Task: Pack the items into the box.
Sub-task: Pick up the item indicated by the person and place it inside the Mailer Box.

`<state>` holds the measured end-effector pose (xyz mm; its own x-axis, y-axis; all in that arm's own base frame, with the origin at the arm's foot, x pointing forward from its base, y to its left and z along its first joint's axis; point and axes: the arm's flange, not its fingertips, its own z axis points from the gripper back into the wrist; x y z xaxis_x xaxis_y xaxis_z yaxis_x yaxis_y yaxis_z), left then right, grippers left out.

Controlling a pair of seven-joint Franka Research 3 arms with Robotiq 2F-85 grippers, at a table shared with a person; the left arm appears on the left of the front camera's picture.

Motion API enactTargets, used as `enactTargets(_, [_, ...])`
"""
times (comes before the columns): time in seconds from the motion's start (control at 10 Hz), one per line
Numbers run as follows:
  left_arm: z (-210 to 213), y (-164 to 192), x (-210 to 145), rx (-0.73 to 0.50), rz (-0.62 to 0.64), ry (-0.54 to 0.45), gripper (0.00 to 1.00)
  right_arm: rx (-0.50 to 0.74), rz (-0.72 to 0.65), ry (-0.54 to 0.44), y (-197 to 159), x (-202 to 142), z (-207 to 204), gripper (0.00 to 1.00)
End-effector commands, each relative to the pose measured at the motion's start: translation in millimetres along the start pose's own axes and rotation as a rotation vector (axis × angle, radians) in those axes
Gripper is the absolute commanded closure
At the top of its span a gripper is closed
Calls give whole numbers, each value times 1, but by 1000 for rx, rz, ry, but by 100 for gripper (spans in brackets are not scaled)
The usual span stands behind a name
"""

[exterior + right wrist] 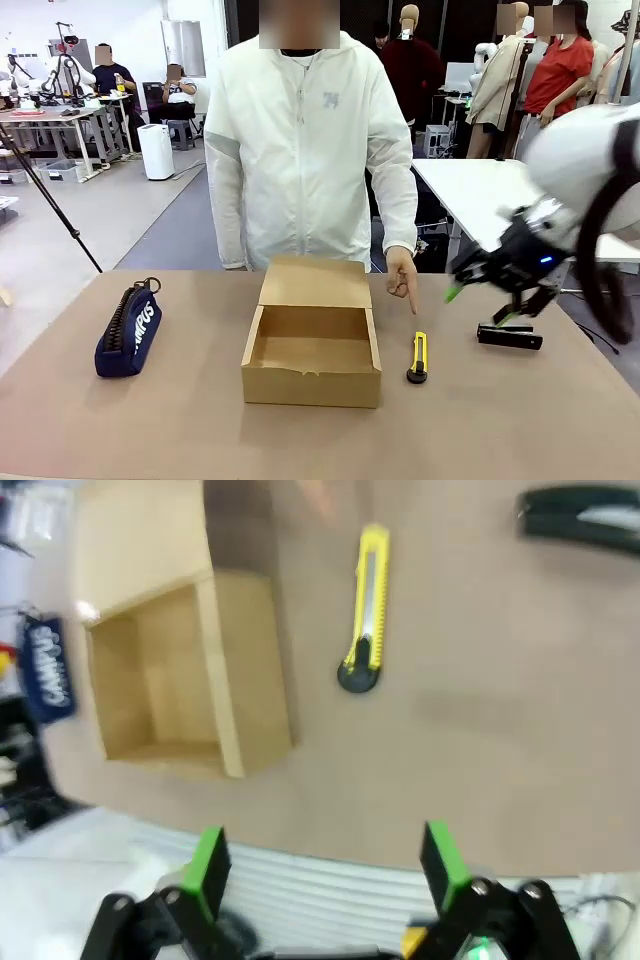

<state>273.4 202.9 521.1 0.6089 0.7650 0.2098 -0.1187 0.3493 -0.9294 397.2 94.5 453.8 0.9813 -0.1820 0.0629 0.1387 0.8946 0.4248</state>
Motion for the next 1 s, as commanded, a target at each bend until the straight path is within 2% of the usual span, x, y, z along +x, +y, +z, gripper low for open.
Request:
enactTargets(0.0, [1, -1, 1, -23, -4, -4, 0, -159, 61, 35, 41, -2, -47, 0])
enactTargets(0.1, [1, -1, 1, -23, -4, -4, 0, -187, 94, 32, 55, -11, -72, 0])
enactTargets(0.2, [1, -1, 1, -23, -4, -4, 0, -146, 46, -61, 51, -10, -75, 0])
enactTargets(0.3, [1, -1, 1, -23, -4, -4, 0, -133, 96, 56, 50, -22, -61, 0])
enactTargets(0.4, [1, -1, 1, -23, -4, -4, 0, -133, 96, 56, 50, -22, -61, 0])
enactTargets(0.5, [1, -1, 1, -23, -4, -4, 0, -144, 100, 34, 61, -24, -80, 0])
enactTargets(0.6, [1, -1, 1, -23, -4, -4, 0, -236, 184, -30, 65, -11, -87, 0])
enactTargets(0.9, [1, -1, 1, -23, -4, -4, 0, -451, 206, -39, 68, 49, -132, 0])
